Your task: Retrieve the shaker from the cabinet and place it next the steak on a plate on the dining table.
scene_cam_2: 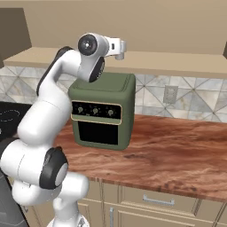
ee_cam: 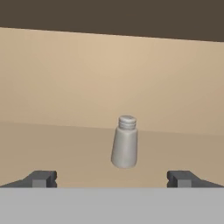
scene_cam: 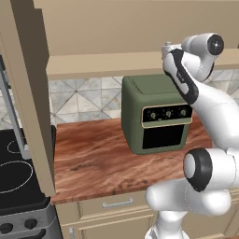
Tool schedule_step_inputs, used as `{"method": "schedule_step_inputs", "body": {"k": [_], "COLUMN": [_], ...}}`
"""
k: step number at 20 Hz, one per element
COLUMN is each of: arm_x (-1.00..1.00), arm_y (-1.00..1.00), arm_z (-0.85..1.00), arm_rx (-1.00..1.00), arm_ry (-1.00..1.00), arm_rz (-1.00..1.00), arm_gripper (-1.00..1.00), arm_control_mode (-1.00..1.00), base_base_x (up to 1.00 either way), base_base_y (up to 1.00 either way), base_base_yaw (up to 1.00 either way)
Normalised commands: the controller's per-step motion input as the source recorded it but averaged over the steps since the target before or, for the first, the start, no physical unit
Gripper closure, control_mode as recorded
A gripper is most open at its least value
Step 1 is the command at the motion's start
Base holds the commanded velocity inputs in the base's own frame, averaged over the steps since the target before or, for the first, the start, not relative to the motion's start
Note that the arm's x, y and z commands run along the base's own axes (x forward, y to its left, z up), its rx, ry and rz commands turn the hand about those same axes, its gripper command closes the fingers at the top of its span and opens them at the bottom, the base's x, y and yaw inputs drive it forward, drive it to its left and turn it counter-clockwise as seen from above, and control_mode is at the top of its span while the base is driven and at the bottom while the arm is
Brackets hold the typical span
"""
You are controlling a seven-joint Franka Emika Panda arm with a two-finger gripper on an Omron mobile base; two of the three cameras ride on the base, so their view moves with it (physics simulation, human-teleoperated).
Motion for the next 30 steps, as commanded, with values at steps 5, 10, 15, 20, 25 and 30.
{"method": "schedule_step_inputs", "body": {"k": [5,10,15,20,25,30], "arm_x": [0.34,0.17,0.27,0.3,0.22,0.17], "arm_y": [-0.1,-0.13,-0.03,0.0,-0.12,-0.07], "arm_z": [-0.07,0.0,0.0,0.0,0.0,0.0], "arm_rx": [0.0,0.0,0.0,0.0,0.01,0.0], "arm_ry": [0.0,0.0,0.0,0.0,0.0,0.0], "arm_rz": [0.0,0.01,0.0,0.0,0.04,0.06], "arm_gripper": [-1.0,-1.0,-1.0,-1.0,-1.0,-1.0], "arm_control_mode": [-1.0,-1.0,-1.0,-1.0,-1.0,-1.0], "base_base_x": [0.0,0.0,0.0,0.0,0.0,0.0], "base_base_y": [0.0,0.0,0.0,0.0,0.0,0.0], "base_base_yaw": [0.0,0.0,0.0,0.0,0.0,0.0]}}
